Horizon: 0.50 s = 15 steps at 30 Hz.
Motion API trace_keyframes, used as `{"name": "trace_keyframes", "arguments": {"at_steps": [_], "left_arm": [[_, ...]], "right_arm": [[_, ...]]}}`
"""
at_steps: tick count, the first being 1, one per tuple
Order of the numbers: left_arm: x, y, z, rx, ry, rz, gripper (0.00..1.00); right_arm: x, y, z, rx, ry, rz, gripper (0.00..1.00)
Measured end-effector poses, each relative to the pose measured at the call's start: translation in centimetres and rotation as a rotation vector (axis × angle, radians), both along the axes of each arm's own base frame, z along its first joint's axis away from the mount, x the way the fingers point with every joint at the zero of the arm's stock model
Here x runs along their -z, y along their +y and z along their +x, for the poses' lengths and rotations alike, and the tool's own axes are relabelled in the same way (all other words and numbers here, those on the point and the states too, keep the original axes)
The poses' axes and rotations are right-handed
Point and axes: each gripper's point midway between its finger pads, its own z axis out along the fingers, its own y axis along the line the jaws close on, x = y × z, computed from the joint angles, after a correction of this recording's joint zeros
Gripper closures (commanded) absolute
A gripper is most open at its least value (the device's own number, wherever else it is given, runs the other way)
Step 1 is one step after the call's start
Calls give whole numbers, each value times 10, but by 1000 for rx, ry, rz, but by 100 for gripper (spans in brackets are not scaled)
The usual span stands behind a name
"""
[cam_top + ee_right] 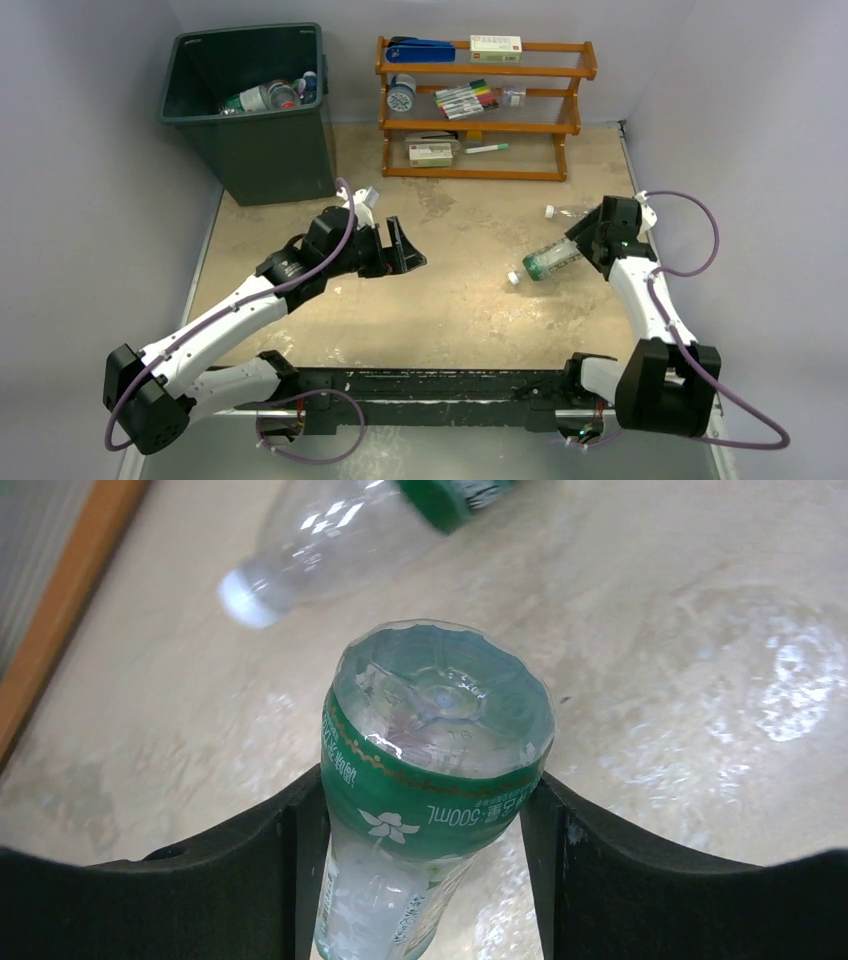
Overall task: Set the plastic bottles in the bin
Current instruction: Pick up the plastic bottle at the center of the board.
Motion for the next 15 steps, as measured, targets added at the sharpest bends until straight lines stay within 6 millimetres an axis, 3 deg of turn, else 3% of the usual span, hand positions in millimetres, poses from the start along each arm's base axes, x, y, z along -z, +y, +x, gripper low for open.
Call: {"name": "trace_keyframes", "arguments": {"at_steps": [7, 15], "left_arm": [[-8, -8, -5, 24, -30, -75, 14], [-20, -21, -10, 75, -65, -136, 14]], "right_arm": [[-35, 33, 8, -153, -98, 26, 79], [-75, 67, 22, -306, -195, 92, 79]]}}
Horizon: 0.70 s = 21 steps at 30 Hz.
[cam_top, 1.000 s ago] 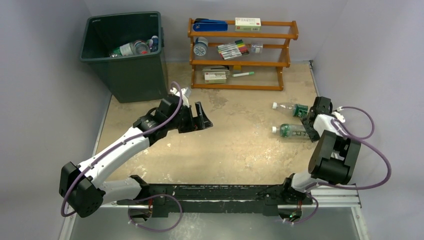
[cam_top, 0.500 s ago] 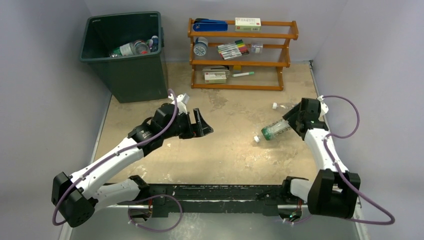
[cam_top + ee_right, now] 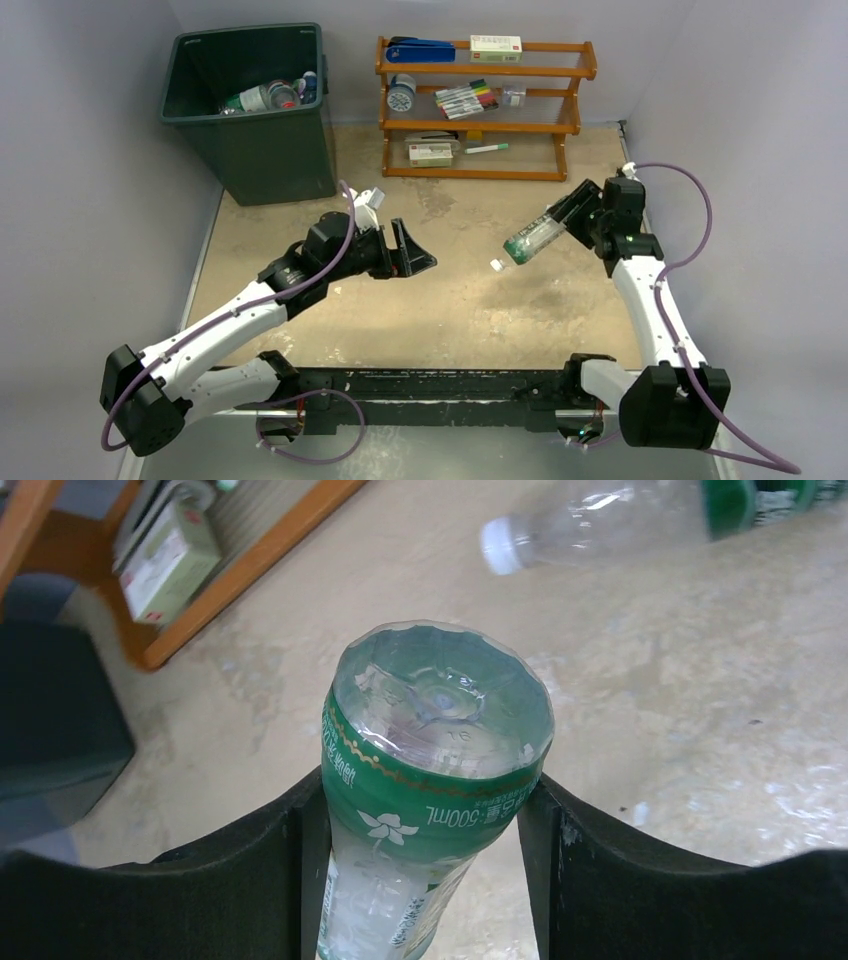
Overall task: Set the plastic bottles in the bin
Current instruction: Pick up the plastic bottle at the center of the board.
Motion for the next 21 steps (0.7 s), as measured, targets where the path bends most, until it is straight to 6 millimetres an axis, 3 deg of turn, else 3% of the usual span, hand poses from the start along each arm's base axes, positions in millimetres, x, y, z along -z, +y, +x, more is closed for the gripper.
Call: {"name": "trace_keyframes", "arguments": {"at_steps": [5, 10, 21], "left_arm": [[-3, -5, -5, 37, -28, -1, 14], [7, -9, -10, 87, -51, 63, 14], [2, -17, -16, 164, -129, 139, 14]], "right_arm": [[-25, 32, 9, -143, -43, 60, 79], [-49, 73, 23, -323, -70, 108, 79], [-67, 135, 26, -580, -66, 153, 79]]}}
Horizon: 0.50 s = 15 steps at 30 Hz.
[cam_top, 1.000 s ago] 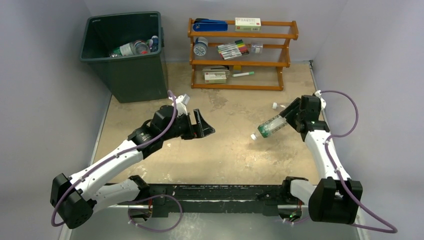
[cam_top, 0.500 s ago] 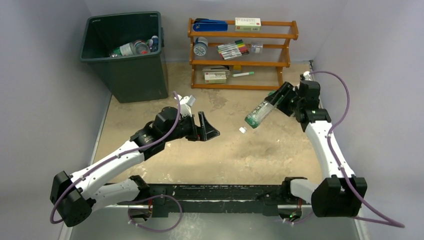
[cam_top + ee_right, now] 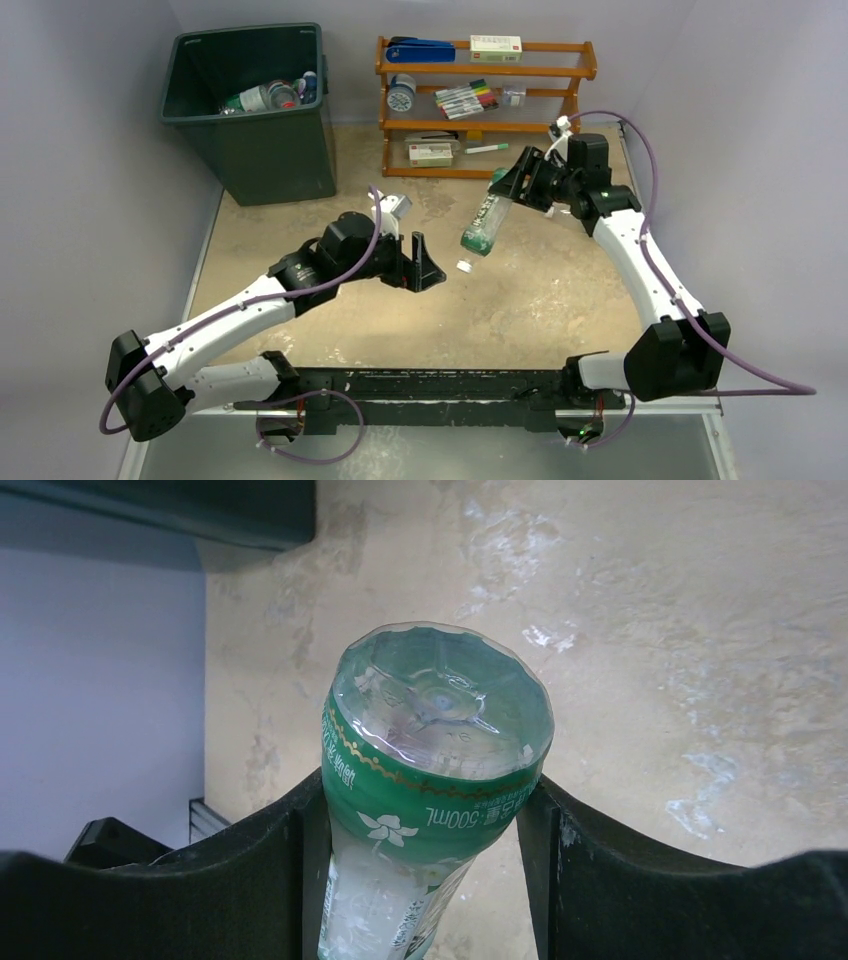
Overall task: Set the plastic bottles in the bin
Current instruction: Pick up the plastic bottle at the center of the board.
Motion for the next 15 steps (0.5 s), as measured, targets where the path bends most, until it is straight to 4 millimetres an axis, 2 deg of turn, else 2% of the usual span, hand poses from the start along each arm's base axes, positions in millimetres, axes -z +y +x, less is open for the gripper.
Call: {"name": "trace_keyframes", "arguments": {"at_steps": [7, 15], "left_arm": [[7, -11, -11, 37, -8, 30, 14], [13, -20, -13, 39, -32, 69, 14]], "right_arm": [[-2, 29, -8, -85, 8, 21, 79], [-8, 62, -20, -165, 13, 63, 79]]}}
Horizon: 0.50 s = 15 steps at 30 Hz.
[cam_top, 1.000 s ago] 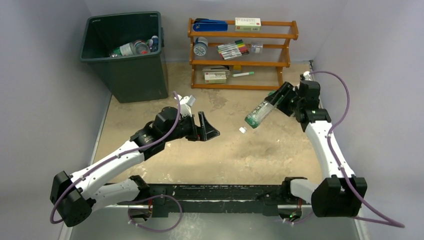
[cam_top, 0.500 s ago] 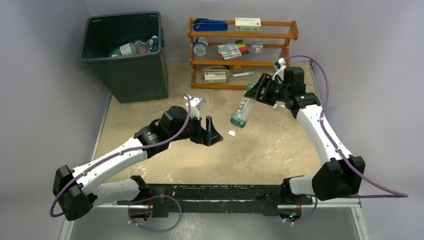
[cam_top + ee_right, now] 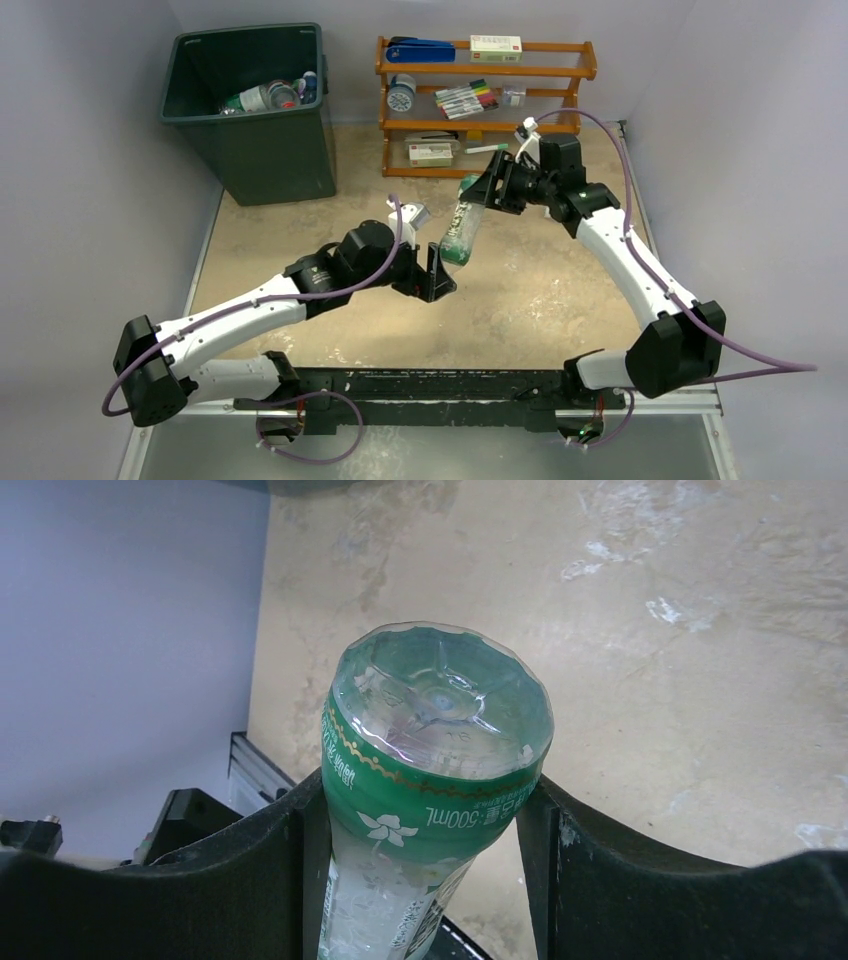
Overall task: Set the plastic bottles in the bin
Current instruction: Pick up the plastic bottle at the center of the board.
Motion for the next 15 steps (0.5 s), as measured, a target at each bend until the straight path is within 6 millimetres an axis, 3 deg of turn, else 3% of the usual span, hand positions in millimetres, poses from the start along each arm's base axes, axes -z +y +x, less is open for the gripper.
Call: {"name": "trace_keyframes", "arguments": {"at_steps": [7, 15], "left_arm": [[1, -6, -1, -7, -18, 15, 16], [3, -8, -2, -22, -35, 28, 25]], "right_arm": [[-8, 19, -5, -22, -1, 45, 79], [-18, 33, -6, -25, 1, 122, 79]]}}
